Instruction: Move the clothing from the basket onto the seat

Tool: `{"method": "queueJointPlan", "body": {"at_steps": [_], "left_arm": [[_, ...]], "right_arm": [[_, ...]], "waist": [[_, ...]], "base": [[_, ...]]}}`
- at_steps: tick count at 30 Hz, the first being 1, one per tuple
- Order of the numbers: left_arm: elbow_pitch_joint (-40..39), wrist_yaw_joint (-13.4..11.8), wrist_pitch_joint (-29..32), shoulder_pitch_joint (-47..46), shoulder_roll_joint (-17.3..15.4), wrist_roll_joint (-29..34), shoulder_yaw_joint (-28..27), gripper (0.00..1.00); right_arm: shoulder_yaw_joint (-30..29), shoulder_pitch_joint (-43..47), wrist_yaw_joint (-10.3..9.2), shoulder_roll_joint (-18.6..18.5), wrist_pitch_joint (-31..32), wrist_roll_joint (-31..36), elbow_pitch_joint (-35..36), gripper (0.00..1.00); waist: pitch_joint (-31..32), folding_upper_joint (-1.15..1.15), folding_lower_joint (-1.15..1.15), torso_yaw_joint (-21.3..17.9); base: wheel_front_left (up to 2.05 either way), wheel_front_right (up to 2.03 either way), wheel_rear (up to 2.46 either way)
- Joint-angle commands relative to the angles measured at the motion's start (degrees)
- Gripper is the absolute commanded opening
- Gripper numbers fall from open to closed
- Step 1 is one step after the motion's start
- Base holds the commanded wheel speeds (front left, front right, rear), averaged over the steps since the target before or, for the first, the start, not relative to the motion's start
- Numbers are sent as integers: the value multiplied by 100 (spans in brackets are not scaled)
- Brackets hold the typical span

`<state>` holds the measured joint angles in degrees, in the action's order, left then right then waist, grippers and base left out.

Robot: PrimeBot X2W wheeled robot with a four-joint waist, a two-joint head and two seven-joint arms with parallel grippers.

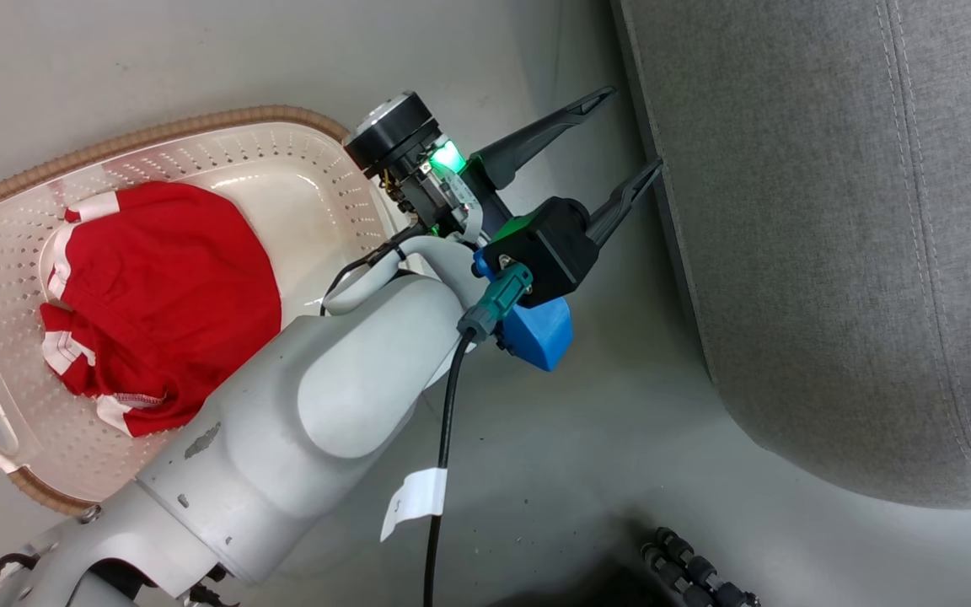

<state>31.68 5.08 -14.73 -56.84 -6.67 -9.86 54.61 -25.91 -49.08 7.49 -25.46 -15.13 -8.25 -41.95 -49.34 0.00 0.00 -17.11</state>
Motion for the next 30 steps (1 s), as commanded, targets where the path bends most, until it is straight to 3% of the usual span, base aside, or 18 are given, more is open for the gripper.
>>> {"method": "queueJointPlan", "body": {"at_steps": [1, 2, 3, 4, 5, 10, 21, 30], "left_arm": [[2, -16, -13, -54, -42, -26, 10, 100], [7, -18, -14, -49, -47, -32, 16, 100], [14, -20, -14, -40, -50, -45, 25, 100], [23, -22, -15, -29, -48, -55, 32, 100], [22, -32, -17, -18, -34, -62, 42, 100], [30, -60, -38, 108, 38, -124, 51, 100], [-288, -155, -52, 684, 99, -311, -190, 100], [-847, -376, -53, 1583, -35, -404, -931, 100]], "right_arm": [[45, -36, 1, 33, -4, -47, -77, 0], [77, -65, 1, 32, -4, -48, -121, 0], [105, -85, 1, 21, -4, -51, -154, 16], [129, -101, 1, 4, -4, -59, -168, 71], [157, -91, 1, -22, -4, -60, -151, 100], [337, 291, 1, -23, -4, 14, 137, 100], [652, 1771, 1, 346, -4, 148, 1245, 100], [1240, 2523, 1, 606, -4, 358, 2087, 100]], "waist": [[11, 0, 0, -11], [20, 0, 0, -14], [35, 0, 0, -14], [59, 0, 0, -10], [91, 0, 0, -3], [384, 0, 0, 31], [1403, 0, 0, 106], [2421, 0, 0, 343]], "base": [[0, 0, 0], [0, 0, 0], [0, 0, 0], [0, 0, 0], [0, 0, 0], [0, 0, 0], [0, 0, 0], [0, 0, 0]]}}
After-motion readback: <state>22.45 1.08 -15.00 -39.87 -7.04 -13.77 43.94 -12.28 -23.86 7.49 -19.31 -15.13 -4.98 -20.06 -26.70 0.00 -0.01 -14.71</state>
